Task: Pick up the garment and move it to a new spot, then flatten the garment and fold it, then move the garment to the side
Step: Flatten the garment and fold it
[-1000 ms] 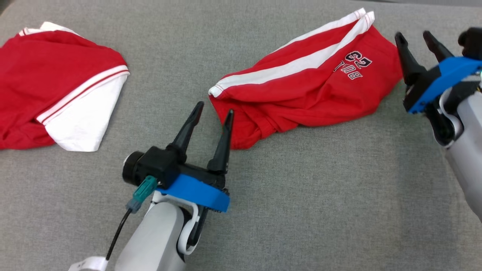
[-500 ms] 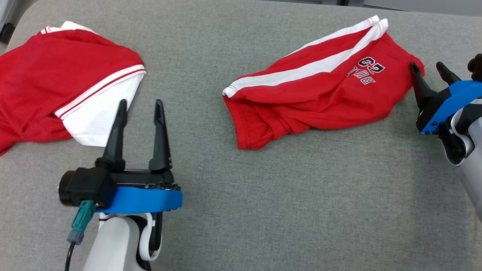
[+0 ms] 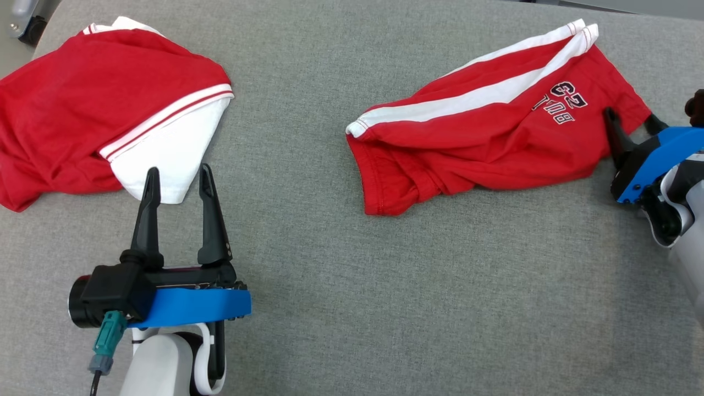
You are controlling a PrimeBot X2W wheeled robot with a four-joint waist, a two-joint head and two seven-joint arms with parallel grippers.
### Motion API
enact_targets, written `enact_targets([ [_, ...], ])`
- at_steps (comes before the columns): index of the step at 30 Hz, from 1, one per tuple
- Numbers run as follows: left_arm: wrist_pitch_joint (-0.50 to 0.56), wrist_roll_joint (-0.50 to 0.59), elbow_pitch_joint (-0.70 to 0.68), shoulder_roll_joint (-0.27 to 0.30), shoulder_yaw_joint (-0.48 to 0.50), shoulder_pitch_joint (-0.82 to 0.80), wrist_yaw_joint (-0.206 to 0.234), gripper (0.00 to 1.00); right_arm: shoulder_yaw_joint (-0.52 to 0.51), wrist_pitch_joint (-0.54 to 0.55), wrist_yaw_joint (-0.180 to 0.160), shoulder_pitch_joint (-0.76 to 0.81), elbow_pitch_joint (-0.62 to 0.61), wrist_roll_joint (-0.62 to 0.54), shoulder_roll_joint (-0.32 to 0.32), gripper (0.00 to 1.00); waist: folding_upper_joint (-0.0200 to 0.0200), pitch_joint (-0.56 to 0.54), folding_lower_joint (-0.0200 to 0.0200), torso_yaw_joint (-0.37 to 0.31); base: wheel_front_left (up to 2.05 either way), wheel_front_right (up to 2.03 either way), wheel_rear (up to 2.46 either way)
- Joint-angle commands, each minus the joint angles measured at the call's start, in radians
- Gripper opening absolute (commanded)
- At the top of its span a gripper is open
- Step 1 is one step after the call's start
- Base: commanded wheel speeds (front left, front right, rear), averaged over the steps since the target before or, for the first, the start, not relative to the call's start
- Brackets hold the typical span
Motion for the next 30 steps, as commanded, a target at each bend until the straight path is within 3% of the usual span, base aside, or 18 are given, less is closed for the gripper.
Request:
enact_targets([
  [1, -0.002, -0.006, -0.002, -0.002, -0.009, 0.001, 0.008, 1.00, 0.004, 0.013, 0.001, 0.003, -0.005, 0.019, 0.012, 0.16, 0.0000, 0.002, 0.0001, 0.000, 0.00, 0.00, 0.00],
  [2, -0.003, -0.010, -0.001, -0.002, -0.012, 0.001, 0.011, 1.00, 0.004, 0.013, 0.001, 0.003, -0.009, 0.025, 0.010, 0.00, 0.0000, 0.003, 0.0001, 0.000, 0.00, 0.00, 0.00],
  [11, -0.003, 0.001, 0.019, -0.002, -0.004, -0.012, 0.014, 1.00, 0.004, -0.059, 0.000, 0.036, -0.063, 0.090, 0.027, 0.00, 0.0000, -0.024, 0.0001, -0.047, 0.00, 0.00, 0.00],
  [20, -0.003, 0.028, 0.036, -0.002, 0.043, 0.032, -0.004, 1.00, -0.002, -0.123, 0.000, 0.217, -0.218, 0.186, 0.027, 0.00, 0.0000, -0.106, 0.0001, -0.136, 0.00, 0.00, 0.00],
  [26, -0.003, 0.044, 0.039, -0.002, 0.067, 0.067, -0.016, 1.00, -0.054, -0.131, 0.000, 0.348, -0.304, 0.230, 0.004, 0.00, 0.0000, -0.145, 0.0001, -0.183, 0.00, 0.00, 0.00],
  [30, -0.003, 0.049, 0.039, -0.002, 0.080, 0.088, -0.020, 1.00, -0.151, -0.131, 0.000, 0.437, -0.326, 0.227, -0.028, 0.00, 0.0000, -0.164, 0.0001, -0.201, 0.00, 0.00, 0.00],
])
